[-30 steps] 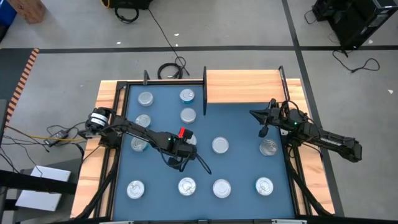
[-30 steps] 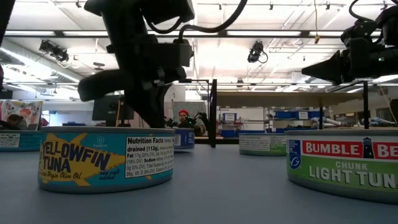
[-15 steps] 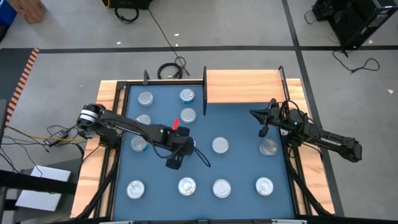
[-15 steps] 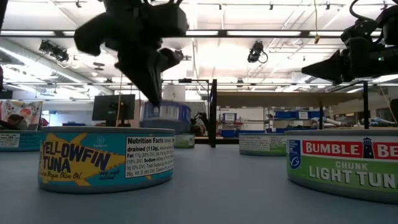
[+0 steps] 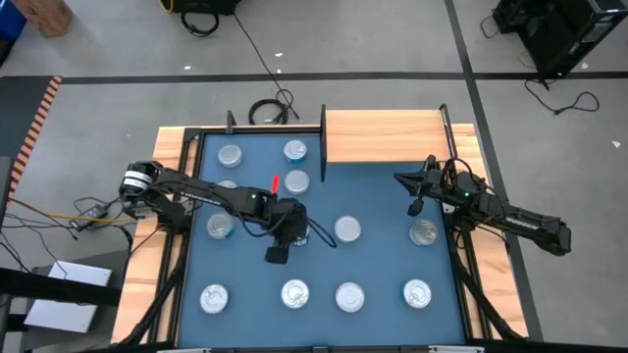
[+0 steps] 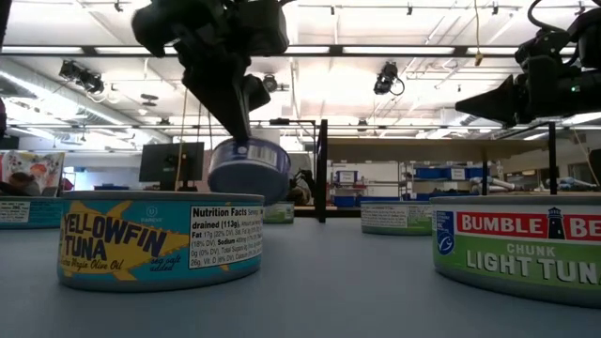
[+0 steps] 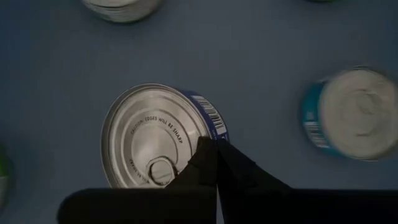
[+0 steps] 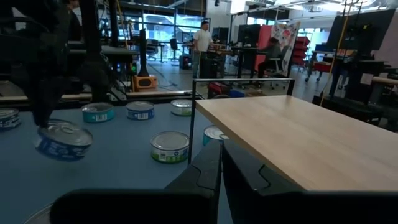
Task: Stack canned seafood by type on shelf
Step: Put the middle blue tuna can on the shelf
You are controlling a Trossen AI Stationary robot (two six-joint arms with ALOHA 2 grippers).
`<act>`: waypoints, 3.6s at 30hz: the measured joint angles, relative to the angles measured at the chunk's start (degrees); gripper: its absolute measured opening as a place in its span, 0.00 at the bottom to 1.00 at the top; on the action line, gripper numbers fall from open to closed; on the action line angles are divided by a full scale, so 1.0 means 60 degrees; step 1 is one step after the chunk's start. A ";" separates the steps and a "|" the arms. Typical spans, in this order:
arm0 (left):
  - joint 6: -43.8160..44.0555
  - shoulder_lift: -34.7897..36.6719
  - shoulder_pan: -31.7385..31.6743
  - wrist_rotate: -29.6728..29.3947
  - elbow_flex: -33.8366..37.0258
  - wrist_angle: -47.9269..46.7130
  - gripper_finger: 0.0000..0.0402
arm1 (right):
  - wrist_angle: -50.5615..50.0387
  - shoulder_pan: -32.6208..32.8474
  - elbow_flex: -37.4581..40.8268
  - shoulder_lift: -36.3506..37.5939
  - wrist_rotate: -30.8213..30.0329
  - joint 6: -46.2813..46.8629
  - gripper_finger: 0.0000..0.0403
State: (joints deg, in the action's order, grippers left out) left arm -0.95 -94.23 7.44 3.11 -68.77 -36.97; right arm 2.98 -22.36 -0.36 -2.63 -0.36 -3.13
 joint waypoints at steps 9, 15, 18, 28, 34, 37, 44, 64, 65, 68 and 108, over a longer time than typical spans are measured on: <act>-0.0300 0.0020 0.0008 -0.0804 -0.0023 -0.0063 0.00 | -0.0002 -0.0001 0.0000 -0.0001 0.0000 -0.0001 0.07; -0.0793 0.0027 0.0004 -0.1702 -0.0730 -0.0665 0.00 | -0.0003 -0.0001 0.0000 -0.0001 0.0003 -0.0001 0.07; -0.1174 0.0027 -0.0031 -0.2097 -0.1252 -0.1016 0.00 | 0.0000 0.0002 0.0000 -0.0001 0.0004 -0.0001 0.07; -0.2234 0.0031 -0.0901 -0.3124 -0.2598 -0.1374 0.00 | -0.0004 -0.0001 0.0000 -0.0001 0.0004 0.0001 0.07; -0.2978 0.0031 -0.1317 -0.3421 -0.3350 -0.1139 0.00 | -0.0004 -0.0001 0.0000 -0.0001 0.0004 -0.0001 0.07; -0.3349 0.0031 -0.1553 -0.3433 -0.3653 -0.0918 0.00 | -0.0004 0.0002 0.0000 -0.0001 0.0004 -0.0001 0.07; -0.4037 -0.0009 -0.2317 -0.3281 -0.4005 0.0301 0.00 | -0.0007 0.0000 0.0000 -0.0001 0.0004 -0.0001 0.07; -0.5090 -0.3659 -0.3817 -0.2053 -0.8747 -0.0921 0.00 | -0.0006 -0.0001 0.0000 0.0003 0.0004 0.0000 0.07; -0.5089 -0.3797 -0.3838 -0.2031 -0.8911 -0.1072 0.00 | -0.0005 0.0000 0.0000 0.0002 0.0004 -0.0001 0.07; -0.5089 -0.3885 -0.3840 -0.2000 -0.8988 -0.1289 0.00 | -0.0007 -0.0001 0.0000 0.0003 0.0004 -0.0001 0.07; -0.3187 0.0906 -0.1023 -0.0384 0.2951 1.0325 0.00 | 0.0311 0.0005 0.0000 -0.0019 0.0038 0.0002 0.07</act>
State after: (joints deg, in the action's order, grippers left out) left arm -20.08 -88.79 1.30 0.81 -51.07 24.98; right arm 4.85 -22.33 -0.36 -2.74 -0.13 -3.12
